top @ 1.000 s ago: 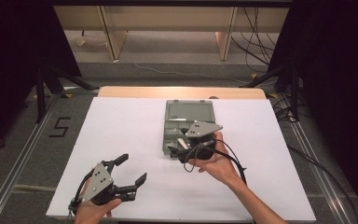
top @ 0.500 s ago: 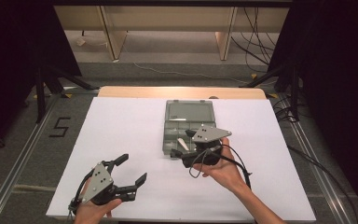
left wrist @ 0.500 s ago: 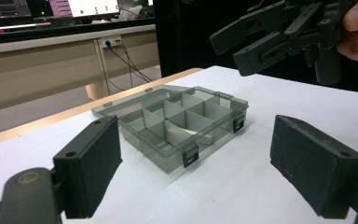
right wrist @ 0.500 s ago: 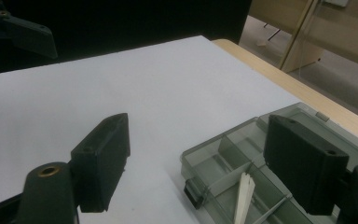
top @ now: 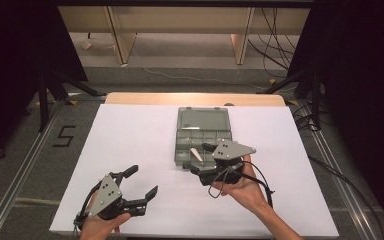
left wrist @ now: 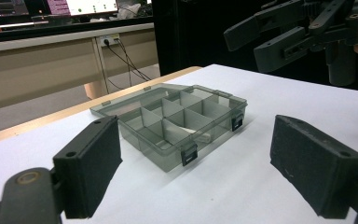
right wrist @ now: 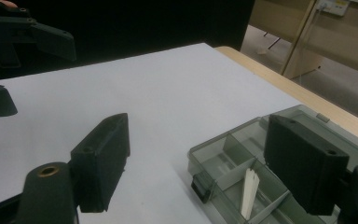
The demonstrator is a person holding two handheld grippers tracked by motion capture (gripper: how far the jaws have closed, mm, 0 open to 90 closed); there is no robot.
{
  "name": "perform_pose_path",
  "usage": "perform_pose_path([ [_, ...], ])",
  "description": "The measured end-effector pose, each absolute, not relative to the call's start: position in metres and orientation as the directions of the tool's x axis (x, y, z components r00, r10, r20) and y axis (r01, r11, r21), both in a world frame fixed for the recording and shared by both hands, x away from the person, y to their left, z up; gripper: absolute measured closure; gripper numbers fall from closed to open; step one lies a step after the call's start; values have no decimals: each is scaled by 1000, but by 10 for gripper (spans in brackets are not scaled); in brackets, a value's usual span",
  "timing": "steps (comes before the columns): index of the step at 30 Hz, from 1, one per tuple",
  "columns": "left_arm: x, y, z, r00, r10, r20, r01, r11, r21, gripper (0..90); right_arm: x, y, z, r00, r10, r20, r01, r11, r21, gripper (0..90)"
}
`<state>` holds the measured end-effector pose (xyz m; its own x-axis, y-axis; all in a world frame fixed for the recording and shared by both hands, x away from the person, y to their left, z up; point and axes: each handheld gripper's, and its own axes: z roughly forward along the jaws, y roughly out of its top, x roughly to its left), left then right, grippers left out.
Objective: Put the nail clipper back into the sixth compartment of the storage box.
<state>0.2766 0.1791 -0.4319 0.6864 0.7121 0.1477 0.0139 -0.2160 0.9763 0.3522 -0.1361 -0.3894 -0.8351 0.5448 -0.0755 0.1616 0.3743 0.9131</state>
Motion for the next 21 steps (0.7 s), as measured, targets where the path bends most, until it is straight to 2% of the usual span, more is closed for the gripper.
perform_pose_path([
  [21,278,179,-432,688,708,157,13,-228,974,158,336,-158,-396,-825,561,-62,133,300,945,235],
])
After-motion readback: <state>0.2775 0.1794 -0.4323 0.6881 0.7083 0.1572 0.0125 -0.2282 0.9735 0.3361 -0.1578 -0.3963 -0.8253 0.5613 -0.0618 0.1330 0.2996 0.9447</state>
